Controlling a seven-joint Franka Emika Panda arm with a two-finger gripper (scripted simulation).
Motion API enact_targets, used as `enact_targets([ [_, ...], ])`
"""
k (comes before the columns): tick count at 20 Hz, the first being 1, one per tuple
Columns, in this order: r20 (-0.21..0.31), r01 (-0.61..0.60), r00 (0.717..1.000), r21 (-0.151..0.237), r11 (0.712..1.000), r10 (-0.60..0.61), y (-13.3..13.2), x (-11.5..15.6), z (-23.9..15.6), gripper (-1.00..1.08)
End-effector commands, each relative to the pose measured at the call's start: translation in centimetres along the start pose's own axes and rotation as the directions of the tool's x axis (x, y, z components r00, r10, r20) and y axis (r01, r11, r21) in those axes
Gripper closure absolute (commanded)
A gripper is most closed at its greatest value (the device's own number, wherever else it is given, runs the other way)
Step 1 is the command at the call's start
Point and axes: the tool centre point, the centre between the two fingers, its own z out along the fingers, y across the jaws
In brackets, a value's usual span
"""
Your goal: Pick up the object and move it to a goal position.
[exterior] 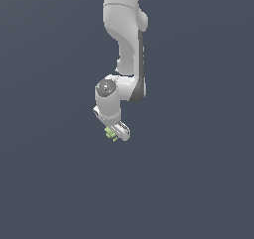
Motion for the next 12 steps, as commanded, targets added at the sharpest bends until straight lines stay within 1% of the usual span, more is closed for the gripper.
enact_targets([
  [1, 0.001, -0.001, 1.0, -0.001, 1.0, 0.001, 0.06, 0.0, 0.11, 1.08],
  [12, 0.0, 0.0, 1.0, 0.0, 1.0, 0.0, 0.09, -0.24, -0.52, 1.08],
])
